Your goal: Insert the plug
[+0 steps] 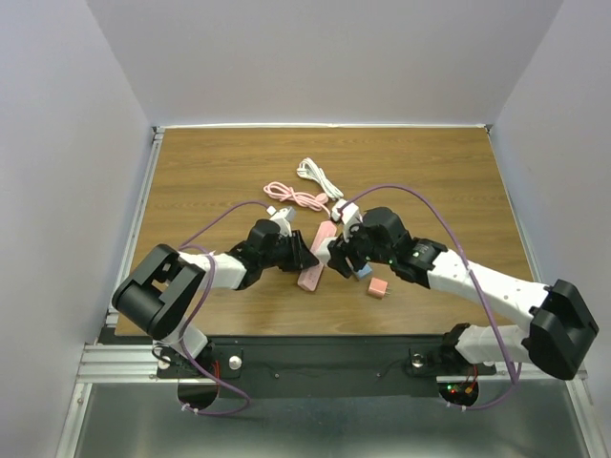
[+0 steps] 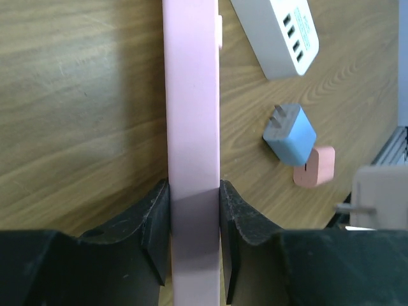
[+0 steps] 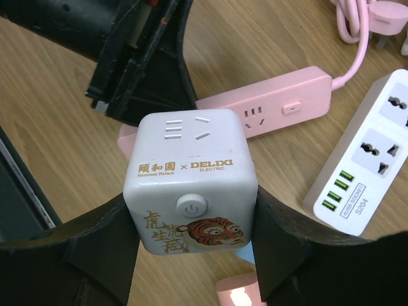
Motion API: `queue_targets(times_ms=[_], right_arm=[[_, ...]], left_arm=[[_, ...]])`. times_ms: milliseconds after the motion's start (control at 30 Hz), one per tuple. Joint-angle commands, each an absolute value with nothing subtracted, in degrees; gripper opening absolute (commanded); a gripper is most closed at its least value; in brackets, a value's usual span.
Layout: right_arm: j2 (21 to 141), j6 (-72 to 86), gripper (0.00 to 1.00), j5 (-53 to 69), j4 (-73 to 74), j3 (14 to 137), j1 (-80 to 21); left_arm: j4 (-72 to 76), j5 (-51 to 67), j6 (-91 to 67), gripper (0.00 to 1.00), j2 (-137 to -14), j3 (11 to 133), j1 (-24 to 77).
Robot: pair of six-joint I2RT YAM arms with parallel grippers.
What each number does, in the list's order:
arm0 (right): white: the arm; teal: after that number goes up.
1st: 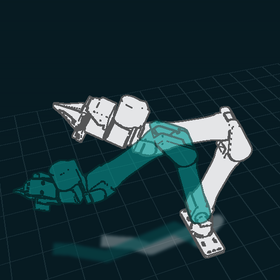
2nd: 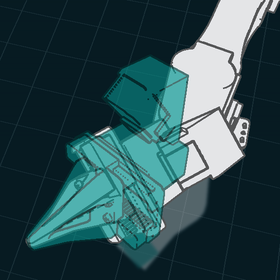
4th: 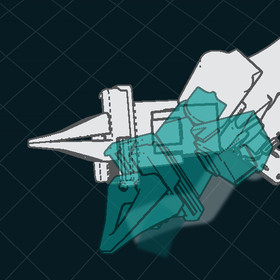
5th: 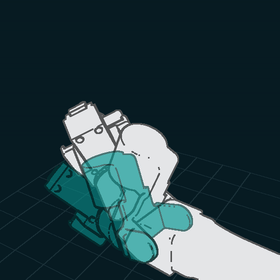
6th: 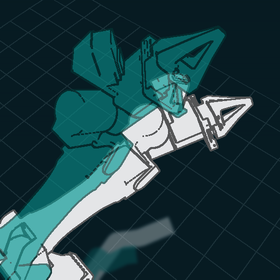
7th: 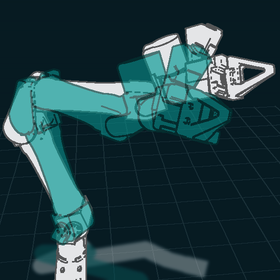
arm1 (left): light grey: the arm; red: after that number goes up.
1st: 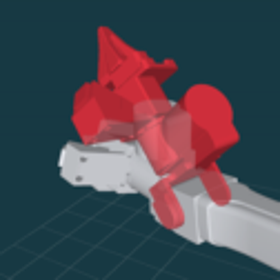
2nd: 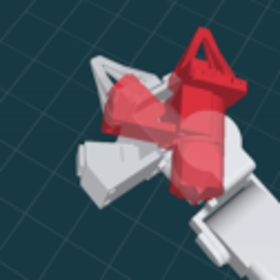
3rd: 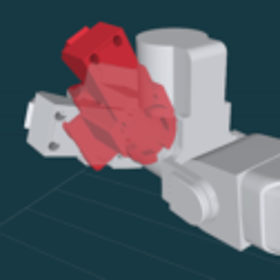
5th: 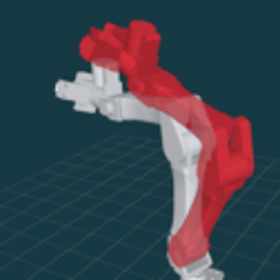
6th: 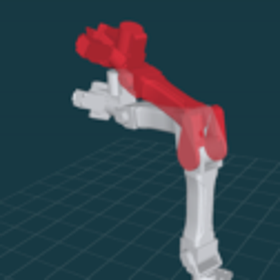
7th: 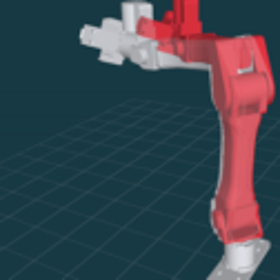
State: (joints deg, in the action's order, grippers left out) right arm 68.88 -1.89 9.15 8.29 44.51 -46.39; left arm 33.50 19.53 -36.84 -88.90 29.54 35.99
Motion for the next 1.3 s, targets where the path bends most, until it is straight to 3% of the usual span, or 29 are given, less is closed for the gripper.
queue_targets(times_ms=[0,133,267,300,533,767,867,1167,1267], right_arm=[[71.8,-5.6,0.0,9.3,7.9,49.6,-44.7],[74.3,-6.9,0.0,7.4,8.3,51.5,-43.9],[76.9,-8.2,0.01,6.2,8.8,53.1,-43.1],[77.4,-8.3,0.0,6.1,8.9,53.2,-42.9],[81.2,-10.1,0.01,6.3,9.2,53.7,-41.0],[84.1,-11.6,0.0,6.8,9.1,54.7,-39.9],[84.8,-11.8,0.0,7.7,9.1,55.4,-40.0],[87.3,-12.0,0.0,13.4,9.1,57.7,-40.0],[88.9,-12.5,0.0,13.6,9.1,58.5,-40.0]], left_arm=[[29.6,22.9,-34.4,0.0,-87.1,28.0,36.4],[26.6,20.7,-33.4,0.02,-88.1,28.1,35.9],[25.1,19.1,-33.1,0.24,-88.8,27.9,35.2],[24.4,17.9,-33.0,0.38,-88.8,27.9,35.1],[22.1,13.8,-33.0,0.74,-86.4,27.9,34.9],[20.3,11.8,-32.3,0.75,-86.3,29.5,34.8],[20.1,11.5,-32.1,0.7,-86.9,29.8,34.8],[18.4,9.8,-31.2,0.42,-87.9,30.3,34.8],[18.2,9.8,-30.8,0.28,-88.4,30.6,34.8]])
